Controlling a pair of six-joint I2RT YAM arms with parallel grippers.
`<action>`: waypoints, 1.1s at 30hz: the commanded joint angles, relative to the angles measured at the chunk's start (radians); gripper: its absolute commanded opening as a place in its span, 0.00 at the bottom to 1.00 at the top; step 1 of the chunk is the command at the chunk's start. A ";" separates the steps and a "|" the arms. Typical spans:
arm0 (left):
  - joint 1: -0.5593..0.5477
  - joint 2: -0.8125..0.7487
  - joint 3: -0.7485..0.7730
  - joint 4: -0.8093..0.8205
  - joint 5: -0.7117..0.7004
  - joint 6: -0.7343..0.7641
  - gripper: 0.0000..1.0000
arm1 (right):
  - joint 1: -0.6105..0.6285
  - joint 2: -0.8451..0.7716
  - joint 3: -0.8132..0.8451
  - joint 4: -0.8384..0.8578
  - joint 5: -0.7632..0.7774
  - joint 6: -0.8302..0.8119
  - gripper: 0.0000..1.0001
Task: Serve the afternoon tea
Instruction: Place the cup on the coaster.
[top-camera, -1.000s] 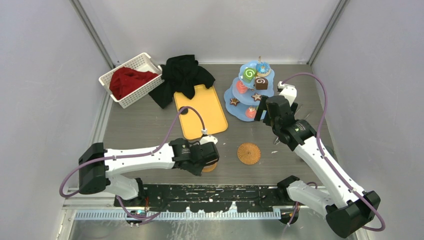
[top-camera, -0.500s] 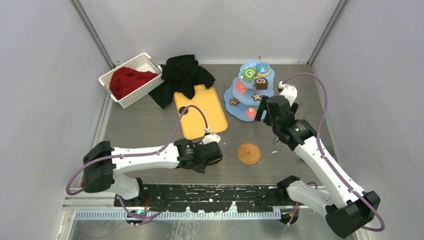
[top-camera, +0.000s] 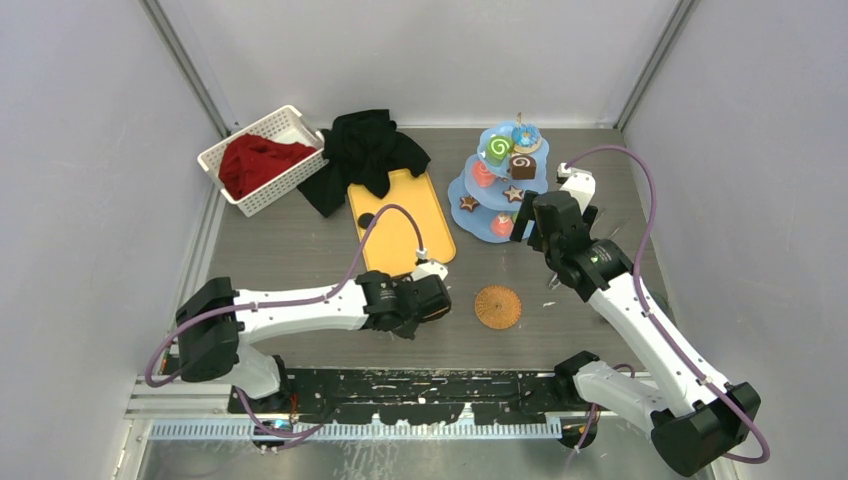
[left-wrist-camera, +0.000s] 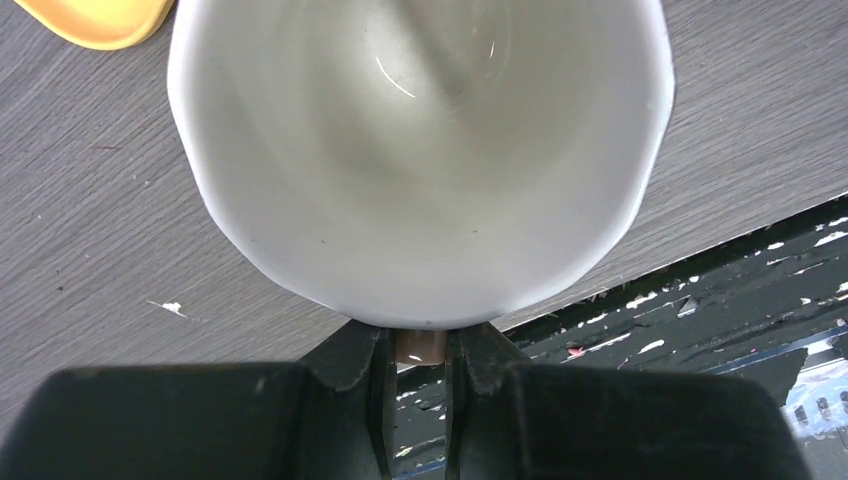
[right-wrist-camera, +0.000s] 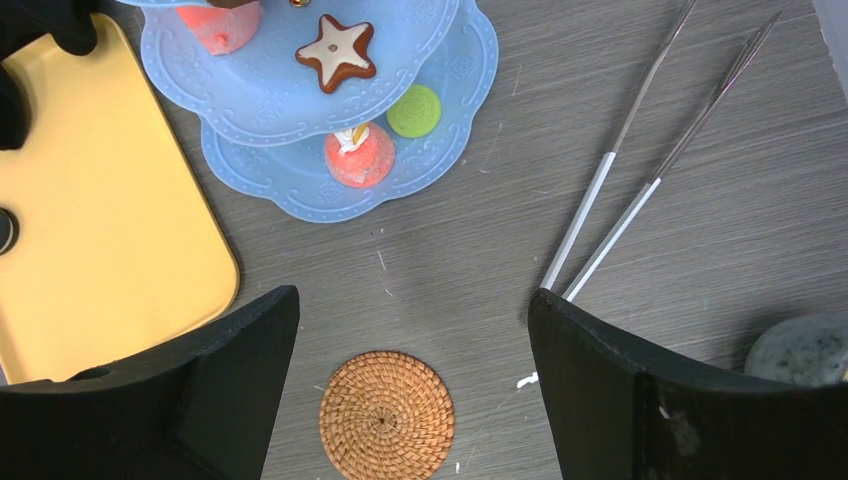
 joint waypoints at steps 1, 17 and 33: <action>0.012 0.025 0.044 -0.022 -0.009 0.019 0.08 | -0.006 -0.022 0.010 0.028 0.016 0.002 0.89; 0.014 0.037 0.115 -0.109 -0.062 0.026 0.85 | -0.016 0.026 0.090 -0.068 0.139 0.065 0.93; 0.014 -0.158 0.262 -0.203 0.069 0.122 0.99 | -0.410 0.118 0.232 -0.445 0.204 0.292 1.00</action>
